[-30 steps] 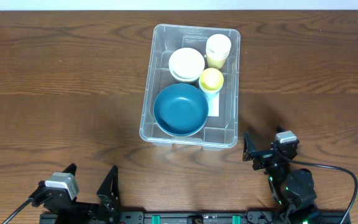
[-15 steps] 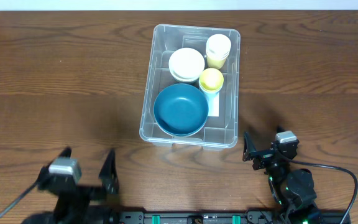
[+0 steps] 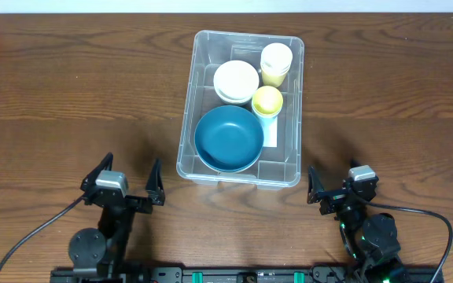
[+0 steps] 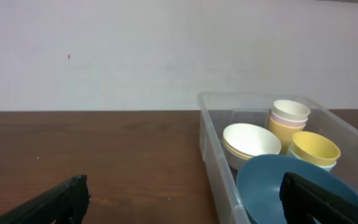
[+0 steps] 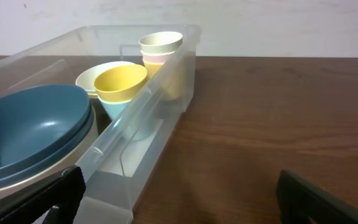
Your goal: Pack container
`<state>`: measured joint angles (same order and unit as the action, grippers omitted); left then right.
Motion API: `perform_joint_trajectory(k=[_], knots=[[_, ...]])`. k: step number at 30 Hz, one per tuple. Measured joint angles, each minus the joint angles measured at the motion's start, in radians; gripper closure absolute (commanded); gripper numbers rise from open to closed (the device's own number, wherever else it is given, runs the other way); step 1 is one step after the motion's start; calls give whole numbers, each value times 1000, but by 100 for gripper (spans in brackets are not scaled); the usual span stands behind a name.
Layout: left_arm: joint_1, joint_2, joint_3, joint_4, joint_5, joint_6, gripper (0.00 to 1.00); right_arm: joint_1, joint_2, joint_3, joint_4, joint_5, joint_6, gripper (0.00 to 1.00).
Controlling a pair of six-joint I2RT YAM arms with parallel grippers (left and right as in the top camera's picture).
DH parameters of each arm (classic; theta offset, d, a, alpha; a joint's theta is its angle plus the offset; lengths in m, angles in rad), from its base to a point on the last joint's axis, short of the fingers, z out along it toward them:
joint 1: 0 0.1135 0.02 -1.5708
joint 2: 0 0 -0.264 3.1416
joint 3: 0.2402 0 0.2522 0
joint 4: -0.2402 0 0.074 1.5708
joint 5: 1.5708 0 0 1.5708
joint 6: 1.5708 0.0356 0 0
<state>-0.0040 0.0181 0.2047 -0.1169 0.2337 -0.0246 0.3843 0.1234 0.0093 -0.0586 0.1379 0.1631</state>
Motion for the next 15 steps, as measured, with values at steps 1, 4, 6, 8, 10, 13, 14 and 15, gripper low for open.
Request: perform_joint_trajectory(k=[1,4,6,8,10,13,14,15], knots=[[0,-3,-13,6,0,0,2,0,0,0,0,1,0,1],[0,-3,-35,11,-1,0,2,0,0,0,0,1,0,1],[0,-3,-41,13,-3,0,2,0,0,0,0,1,0,1],[0,-6,-52,18,-9,0,2,0,0,0,0,2,0,1],[0,-7,-72,18,-15,0,2,0,0,0,0,2,0,1],[0,-7,-113,18,-27,0,2,0,0,0,0,2,0,1],[0,-7,-124,16,-31,0,2,0,0,0,0,2,0,1],[0,-7,-135,16,-33,0,2,0,0,0,0,2,0,1]])
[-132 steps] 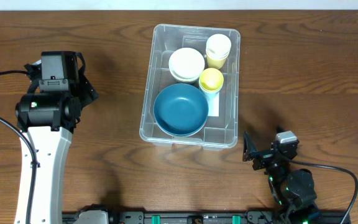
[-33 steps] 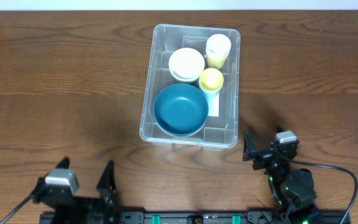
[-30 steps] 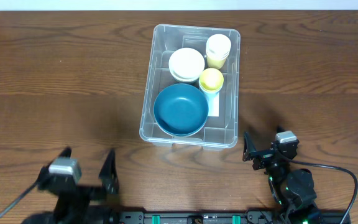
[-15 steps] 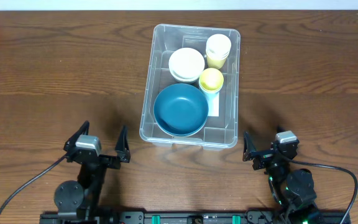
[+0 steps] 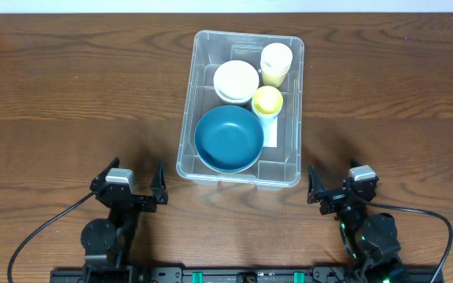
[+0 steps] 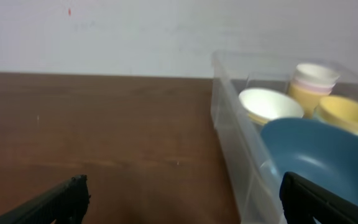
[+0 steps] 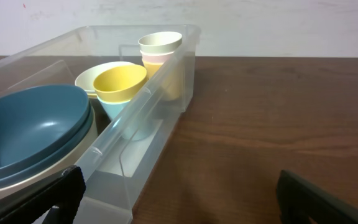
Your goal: Pack container
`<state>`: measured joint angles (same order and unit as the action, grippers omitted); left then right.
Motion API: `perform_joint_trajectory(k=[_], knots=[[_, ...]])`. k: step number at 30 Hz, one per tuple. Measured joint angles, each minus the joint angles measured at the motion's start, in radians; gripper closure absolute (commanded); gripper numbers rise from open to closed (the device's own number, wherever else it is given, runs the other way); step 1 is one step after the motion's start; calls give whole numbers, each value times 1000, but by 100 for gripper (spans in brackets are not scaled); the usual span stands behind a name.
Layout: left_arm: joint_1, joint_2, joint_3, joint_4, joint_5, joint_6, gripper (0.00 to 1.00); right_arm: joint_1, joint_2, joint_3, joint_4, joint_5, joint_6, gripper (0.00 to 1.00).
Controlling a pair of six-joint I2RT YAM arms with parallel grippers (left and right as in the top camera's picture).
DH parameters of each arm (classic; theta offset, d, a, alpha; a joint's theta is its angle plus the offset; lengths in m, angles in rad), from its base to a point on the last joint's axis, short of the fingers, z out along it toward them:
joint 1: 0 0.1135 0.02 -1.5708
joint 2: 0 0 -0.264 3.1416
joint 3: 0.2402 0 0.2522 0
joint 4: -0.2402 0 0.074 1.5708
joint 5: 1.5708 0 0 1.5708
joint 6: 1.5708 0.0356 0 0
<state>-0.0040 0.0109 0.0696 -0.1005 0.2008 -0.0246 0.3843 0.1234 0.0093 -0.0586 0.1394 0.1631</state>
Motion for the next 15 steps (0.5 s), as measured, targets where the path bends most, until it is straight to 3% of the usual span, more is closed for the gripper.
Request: perform_joint_trajectory(k=[15], knots=[[-55,-1,-27,46,-49,14,2,0,0,0,0,0,0,1]])
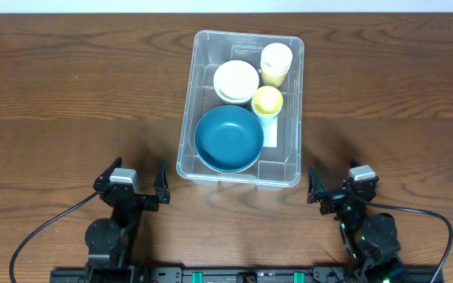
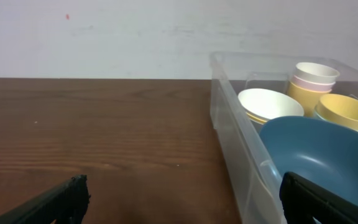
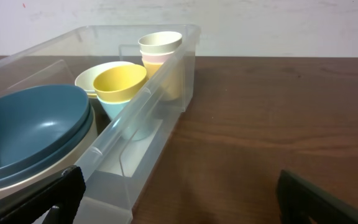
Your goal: Pack container
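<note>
A clear plastic container (image 1: 185, 130) stands at the table's middle. Inside lie a blue bowl (image 1: 228, 140), a stack of white bowls (image 1: 235, 80), a yellow cup on a light blue one (image 1: 267, 101), and a stack of cups (image 1: 276, 61). My left gripper (image 1: 132, 185) rests open near the front edge, left of the container, nothing between its fingers. My right gripper (image 1: 338, 187) rests open at the front right, empty too. The left wrist view shows the container (image 2: 229, 143) to the right; the right wrist view shows the container (image 3: 135, 124) to the left.
Brown wooden table (image 1: 69, 94) all around. Black cables run from both arm bases along the front edge. A white wall stands behind the table in both wrist views.
My left gripper has shifted slightly right and tilted up a little, so the container sits a bit lower in its view. The right arm and container contents are unchanged.
The left gripper rested open at the front left, somewhat further from the container. Half a second later it had drawn back and nearer the container. Now it stands almost the same. The right gripper stayed open and still throughout, and the packed container did not move.
</note>
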`<state>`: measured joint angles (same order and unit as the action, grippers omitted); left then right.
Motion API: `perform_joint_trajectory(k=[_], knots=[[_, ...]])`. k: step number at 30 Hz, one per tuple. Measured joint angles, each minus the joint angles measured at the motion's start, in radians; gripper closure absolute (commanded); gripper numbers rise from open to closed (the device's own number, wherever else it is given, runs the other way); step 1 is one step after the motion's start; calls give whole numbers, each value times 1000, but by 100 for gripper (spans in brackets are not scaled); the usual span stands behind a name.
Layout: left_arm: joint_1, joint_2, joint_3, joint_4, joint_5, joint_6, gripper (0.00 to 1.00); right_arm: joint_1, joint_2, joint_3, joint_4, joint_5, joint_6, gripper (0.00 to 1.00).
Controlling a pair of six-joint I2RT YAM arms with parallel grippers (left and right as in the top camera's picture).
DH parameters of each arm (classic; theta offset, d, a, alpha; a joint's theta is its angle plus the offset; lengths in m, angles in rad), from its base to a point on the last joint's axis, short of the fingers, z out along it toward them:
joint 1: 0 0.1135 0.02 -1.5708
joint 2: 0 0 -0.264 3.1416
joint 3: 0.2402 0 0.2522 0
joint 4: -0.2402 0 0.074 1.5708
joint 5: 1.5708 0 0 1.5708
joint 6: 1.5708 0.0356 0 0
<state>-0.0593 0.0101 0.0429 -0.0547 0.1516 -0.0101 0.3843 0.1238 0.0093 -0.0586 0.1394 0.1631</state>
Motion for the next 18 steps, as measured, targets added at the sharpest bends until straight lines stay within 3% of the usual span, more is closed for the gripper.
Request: perform_joint_trajectory(k=[18], knots=[[-8,0,-2,3,-10,8,2,0,0,0,0,0,0,1]])
